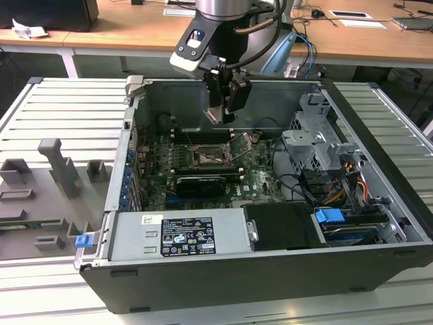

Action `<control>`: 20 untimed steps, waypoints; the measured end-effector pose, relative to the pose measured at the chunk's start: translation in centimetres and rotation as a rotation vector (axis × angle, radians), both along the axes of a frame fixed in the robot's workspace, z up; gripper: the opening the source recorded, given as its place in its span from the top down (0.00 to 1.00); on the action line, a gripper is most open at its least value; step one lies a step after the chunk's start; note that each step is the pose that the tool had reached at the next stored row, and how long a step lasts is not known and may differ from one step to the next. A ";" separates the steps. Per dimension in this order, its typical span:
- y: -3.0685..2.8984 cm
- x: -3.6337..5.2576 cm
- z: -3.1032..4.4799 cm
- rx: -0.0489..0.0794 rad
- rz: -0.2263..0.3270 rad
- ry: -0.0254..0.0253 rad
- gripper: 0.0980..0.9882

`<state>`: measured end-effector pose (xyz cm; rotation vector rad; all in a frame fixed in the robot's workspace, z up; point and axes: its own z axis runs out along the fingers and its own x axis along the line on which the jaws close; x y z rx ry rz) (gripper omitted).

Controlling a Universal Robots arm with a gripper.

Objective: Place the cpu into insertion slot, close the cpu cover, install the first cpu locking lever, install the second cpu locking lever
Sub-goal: 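Place the cpu into insertion slot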

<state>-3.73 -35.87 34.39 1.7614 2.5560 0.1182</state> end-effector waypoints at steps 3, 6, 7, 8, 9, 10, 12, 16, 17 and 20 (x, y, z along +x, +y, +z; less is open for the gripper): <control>0.00 0.00 -0.08 0.000 -0.006 0.0000 0.52; 0.00 -0.01 -0.18 0.000 -0.014 -0.0001 0.52; 0.00 -0.01 -0.27 0.000 -0.026 0.0000 0.52; 0.00 -0.01 -0.35 0.000 -0.044 0.0000 0.52; 0.00 -0.01 -0.38 0.000 -0.059 0.0000 0.52; 0.00 -0.01 -0.43 0.000 -0.073 0.0000 0.52; 0.00 -0.01 -0.53 0.000 -0.118 0.0000 0.52; 0.00 -0.01 -0.62 0.000 -0.166 0.0000 0.52; 0.00 -0.01 -0.64 0.000 -0.175 0.0000 0.52; 0.01 -0.01 -0.71 0.000 -0.199 0.0001 0.52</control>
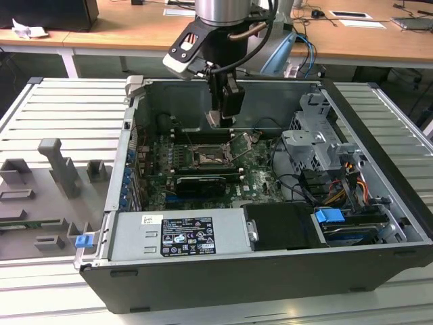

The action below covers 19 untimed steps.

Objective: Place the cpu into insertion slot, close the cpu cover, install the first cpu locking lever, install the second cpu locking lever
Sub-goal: 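Place the cpu into insertion slot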

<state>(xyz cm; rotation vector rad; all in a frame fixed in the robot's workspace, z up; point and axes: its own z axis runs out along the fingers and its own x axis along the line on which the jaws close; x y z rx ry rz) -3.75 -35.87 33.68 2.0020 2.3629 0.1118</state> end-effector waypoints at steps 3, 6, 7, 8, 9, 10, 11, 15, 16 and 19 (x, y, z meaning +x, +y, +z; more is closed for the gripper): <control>0.00 0.00 -0.10 0.000 -0.021 0.0000 0.52; 0.00 0.00 -0.17 0.000 -0.032 0.0000 0.52; 0.00 0.00 -0.20 0.000 -0.034 0.0000 0.52; 0.00 0.00 -0.22 0.000 -0.038 0.0000 0.52; 0.00 0.00 -0.26 0.000 -0.043 0.0000 0.52; 0.00 0.00 -0.28 0.000 -0.046 0.0000 0.52; 0.00 0.00 -0.30 0.000 -0.049 -0.0001 0.52; 0.00 0.00 -0.44 0.000 -0.070 0.0000 0.52; 0.00 0.00 -0.46 0.000 -0.072 0.0000 0.52; 0.00 0.00 -0.56 0.000 -0.083 0.0000 0.52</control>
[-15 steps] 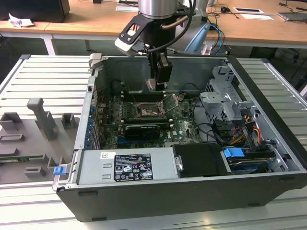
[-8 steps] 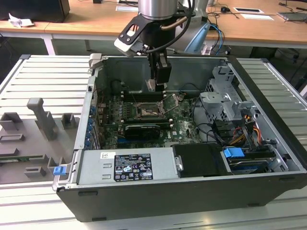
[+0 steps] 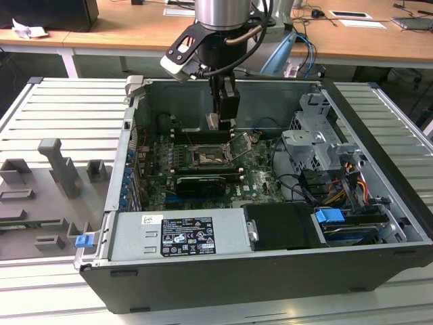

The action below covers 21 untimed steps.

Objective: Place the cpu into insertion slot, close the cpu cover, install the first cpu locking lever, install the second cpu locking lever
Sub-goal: 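Place the cpu into insertion slot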

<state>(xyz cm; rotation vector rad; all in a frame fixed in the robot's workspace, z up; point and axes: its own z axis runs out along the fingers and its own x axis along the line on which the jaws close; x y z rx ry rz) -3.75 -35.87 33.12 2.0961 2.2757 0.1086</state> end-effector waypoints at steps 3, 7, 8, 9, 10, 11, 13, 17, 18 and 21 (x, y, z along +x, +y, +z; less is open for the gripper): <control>0.00 0.00 -0.09 0.000 -0.005 0.0000 0.52; 0.01 0.00 -0.23 0.000 -0.010 0.0000 0.52; 0.00 0.00 -0.26 0.000 -0.011 0.0000 0.52; 0.01 0.00 -0.31 0.000 -0.012 -0.0001 0.52; 0.01 0.00 -0.35 0.000 -0.014 0.0000 0.52; 0.01 0.00 -0.40 0.000 -0.016 0.0000 0.52; 0.01 0.00 -0.56 0.000 -0.021 0.0000 0.52; 0.05 -0.01 -1.02 0.000 -0.029 0.0000 0.52; 0.11 -0.01 -1.18 -0.001 -0.033 -0.0001 0.52; 0.23 0.00 -1.41 -0.001 -0.043 0.0000 0.52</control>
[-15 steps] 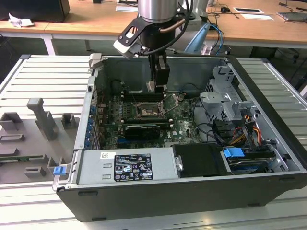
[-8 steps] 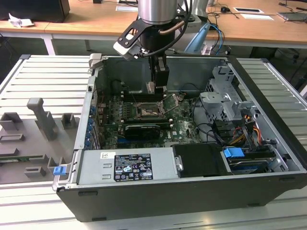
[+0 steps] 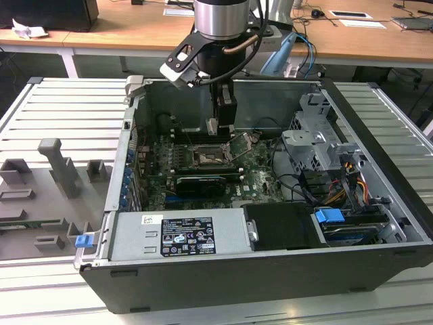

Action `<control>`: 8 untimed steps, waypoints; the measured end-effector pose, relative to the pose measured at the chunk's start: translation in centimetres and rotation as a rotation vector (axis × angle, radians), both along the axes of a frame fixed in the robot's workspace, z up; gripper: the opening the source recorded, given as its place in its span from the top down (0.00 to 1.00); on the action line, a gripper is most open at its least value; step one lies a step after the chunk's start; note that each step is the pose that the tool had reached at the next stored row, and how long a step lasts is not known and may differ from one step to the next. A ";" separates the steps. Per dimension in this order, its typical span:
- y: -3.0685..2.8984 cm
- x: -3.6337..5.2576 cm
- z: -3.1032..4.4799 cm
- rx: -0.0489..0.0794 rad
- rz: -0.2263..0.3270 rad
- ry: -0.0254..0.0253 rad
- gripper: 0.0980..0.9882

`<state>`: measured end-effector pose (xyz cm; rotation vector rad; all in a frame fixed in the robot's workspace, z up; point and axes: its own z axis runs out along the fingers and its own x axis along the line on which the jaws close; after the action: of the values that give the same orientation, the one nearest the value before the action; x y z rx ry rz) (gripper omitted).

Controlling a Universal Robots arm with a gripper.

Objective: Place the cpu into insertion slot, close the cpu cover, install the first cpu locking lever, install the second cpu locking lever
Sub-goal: 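Place the cpu into insertion slot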

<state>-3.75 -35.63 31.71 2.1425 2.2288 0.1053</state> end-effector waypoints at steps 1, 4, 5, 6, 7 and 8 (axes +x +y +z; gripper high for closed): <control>0.05 0.00 -0.05 0.000 -0.002 0.0000 0.52; 0.16 0.00 -0.28 0.000 -0.005 0.0000 0.52; 0.16 0.00 -0.33 0.000 -0.005 0.0000 0.52; 0.17 0.00 -0.40 0.000 -0.006 0.0000 0.52; 0.18 0.00 -0.53 0.000 -0.007 0.0001 0.52; 0.18 0.00 -0.57 0.000 -0.008 0.0000 0.52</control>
<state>-3.75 -35.46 31.14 2.1515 2.2197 0.1050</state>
